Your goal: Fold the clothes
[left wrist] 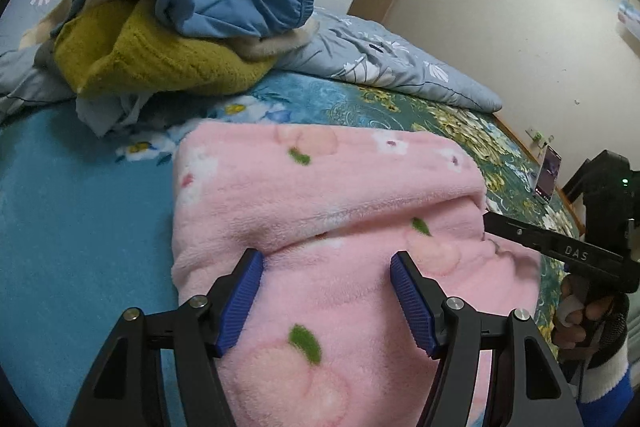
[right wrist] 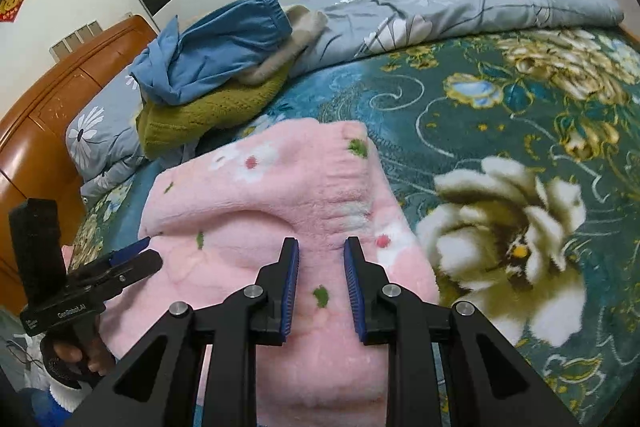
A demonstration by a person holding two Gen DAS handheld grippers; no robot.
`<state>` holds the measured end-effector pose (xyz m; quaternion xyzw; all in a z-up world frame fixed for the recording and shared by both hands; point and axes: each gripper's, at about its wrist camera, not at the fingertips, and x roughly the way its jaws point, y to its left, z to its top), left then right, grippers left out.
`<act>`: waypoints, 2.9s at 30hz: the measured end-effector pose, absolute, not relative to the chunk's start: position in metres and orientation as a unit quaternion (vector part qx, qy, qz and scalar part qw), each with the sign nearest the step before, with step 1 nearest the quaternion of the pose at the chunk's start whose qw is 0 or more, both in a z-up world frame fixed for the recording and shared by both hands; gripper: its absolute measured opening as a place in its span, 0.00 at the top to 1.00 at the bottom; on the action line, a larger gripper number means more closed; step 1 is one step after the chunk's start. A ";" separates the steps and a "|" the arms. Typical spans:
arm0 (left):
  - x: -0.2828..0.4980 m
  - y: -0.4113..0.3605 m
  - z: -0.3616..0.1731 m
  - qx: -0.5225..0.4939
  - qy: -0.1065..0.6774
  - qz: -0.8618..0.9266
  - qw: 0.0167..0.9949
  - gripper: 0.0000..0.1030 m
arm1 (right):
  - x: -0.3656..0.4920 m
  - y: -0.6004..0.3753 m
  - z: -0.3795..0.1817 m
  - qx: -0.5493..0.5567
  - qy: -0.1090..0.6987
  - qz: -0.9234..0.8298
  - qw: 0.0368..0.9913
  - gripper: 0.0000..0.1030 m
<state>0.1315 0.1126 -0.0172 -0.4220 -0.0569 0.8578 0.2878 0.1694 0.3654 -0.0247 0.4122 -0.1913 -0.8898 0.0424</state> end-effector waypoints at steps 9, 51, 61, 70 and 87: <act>0.137 0.105 -0.008 -0.426 -0.066 0.855 0.289 0.32 | 0.174 0.362 -0.019 0.413 -0.194 -0.889 0.030 0.77; 0.141 0.018 -0.054 -0.477 -0.284 0.774 0.305 0.03 | 0.247 0.428 -0.077 0.348 -0.447 -0.820 0.086 0.33; 0.127 0.056 -0.072 -0.500 -0.267 0.751 0.338 0.00 | 0.206 0.424 -0.088 0.371 -0.452 -0.800 0.130 0.26; 0.125 0.059 -0.075 -0.508 -0.282 0.744 0.330 0.00 | 0.184 0.416 -0.095 0.388 -0.426 -0.804 0.149 0.26; 0.118 0.074 -0.073 -0.535 -0.292 0.728 0.315 0.40 | 0.172 0.403 -0.092 0.397 -0.425 -0.801 0.142 0.51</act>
